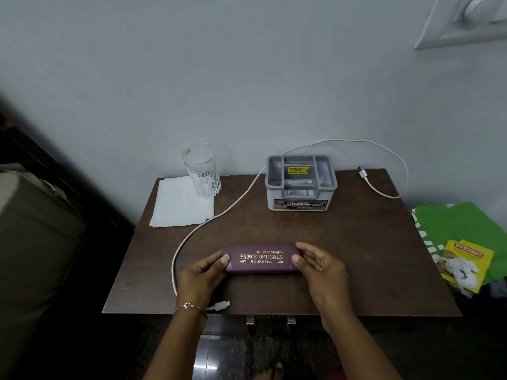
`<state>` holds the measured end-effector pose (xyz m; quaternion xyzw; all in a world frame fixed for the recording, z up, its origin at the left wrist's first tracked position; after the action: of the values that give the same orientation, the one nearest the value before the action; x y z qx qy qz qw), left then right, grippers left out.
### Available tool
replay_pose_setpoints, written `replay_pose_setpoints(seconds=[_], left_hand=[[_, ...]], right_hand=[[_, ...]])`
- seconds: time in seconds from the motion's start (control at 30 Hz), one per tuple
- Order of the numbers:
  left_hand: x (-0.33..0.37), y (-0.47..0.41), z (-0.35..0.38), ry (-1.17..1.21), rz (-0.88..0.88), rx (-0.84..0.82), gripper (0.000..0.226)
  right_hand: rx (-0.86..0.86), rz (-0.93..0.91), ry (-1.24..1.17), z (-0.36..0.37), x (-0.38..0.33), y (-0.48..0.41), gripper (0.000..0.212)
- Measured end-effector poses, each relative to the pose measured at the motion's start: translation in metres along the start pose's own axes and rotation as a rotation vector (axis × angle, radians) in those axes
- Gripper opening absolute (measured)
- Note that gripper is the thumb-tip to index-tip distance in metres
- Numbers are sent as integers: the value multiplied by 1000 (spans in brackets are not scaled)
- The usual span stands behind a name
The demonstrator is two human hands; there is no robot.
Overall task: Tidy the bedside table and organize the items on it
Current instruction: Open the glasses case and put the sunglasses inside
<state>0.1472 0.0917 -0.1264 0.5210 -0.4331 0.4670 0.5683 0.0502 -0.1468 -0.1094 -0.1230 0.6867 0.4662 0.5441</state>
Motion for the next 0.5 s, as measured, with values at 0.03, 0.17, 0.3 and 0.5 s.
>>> replay_pose_setpoints(seconds=[0.03,0.17,0.3,0.5], left_hand=[[0,0,0,-6,4,3,27],[1,1,1,-13,9,0,29],[0,2,6,-11,9,3,30],[9,3,40,-21,78,10,31]], right_hand=[[1,-2,3,0,0,0,29],[0,4,0,0,2,-1,31],[4,13,-23,-4,2,-2,32],[52,-42,-42,-29,-23,-11,32]])
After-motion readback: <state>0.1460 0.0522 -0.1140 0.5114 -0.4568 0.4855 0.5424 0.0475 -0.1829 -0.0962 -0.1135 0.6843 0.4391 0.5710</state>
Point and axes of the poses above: each hand's wrist, its own y-axis away from the middle knuckle, its own z-axis out of the palm, x = y × z, the point moved 10 cm from there along -y, towards the middle knuckle, and after that the axes turned 15 degrees about z, right-handed, at the moved point
